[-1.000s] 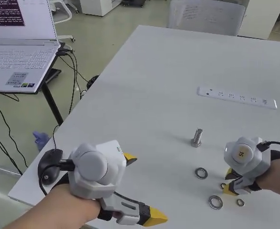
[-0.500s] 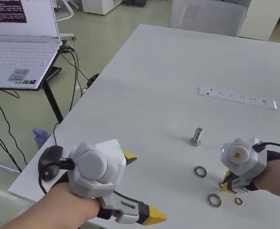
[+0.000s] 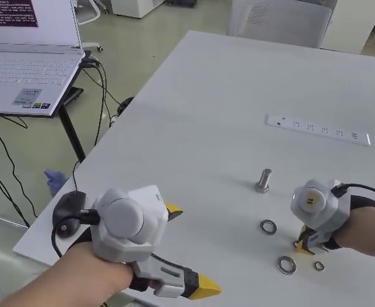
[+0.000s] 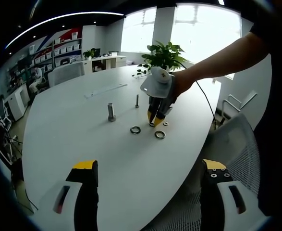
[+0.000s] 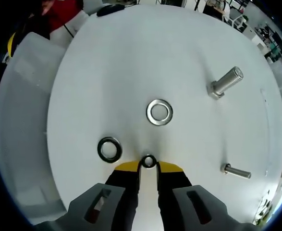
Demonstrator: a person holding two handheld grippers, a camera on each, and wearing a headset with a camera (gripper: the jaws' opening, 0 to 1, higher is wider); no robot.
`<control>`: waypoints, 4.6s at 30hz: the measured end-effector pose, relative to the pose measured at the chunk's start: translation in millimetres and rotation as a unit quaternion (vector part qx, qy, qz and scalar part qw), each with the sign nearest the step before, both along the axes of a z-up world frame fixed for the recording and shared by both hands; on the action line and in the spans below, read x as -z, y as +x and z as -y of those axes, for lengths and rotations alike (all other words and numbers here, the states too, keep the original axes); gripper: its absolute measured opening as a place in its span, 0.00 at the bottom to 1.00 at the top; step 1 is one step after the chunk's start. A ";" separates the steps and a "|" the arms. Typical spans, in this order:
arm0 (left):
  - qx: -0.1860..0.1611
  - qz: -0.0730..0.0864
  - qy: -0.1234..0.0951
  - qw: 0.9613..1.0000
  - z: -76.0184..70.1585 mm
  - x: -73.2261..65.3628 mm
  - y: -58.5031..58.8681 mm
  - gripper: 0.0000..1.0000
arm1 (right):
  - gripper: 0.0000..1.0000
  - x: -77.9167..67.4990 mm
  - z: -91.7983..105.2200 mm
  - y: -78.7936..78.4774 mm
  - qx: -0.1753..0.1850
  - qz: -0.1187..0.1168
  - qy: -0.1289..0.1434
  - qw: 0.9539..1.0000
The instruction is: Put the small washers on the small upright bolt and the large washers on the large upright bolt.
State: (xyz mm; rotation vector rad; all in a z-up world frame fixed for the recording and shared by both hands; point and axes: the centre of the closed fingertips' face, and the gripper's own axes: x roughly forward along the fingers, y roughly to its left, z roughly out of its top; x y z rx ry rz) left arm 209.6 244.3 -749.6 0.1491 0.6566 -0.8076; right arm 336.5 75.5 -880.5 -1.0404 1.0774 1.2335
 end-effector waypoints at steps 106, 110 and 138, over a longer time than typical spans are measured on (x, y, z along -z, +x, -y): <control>-0.008 -0.005 0.003 1.000 3.7 5.5 12.7 0.99 | 0.12 -83.2 40.2 111.9 0.107 0.041 0.052 0.992; -0.007 -0.007 0.005 1.000 1.9 6.9 12.6 0.98 | 0.12 -80.6 34.7 113.4 0.106 0.037 0.056 0.992; -0.004 -0.016 0.011 1.000 -4.3 10.0 12.8 0.92 | 0.12 -57.1 33.4 116.6 0.089 0.033 0.031 0.995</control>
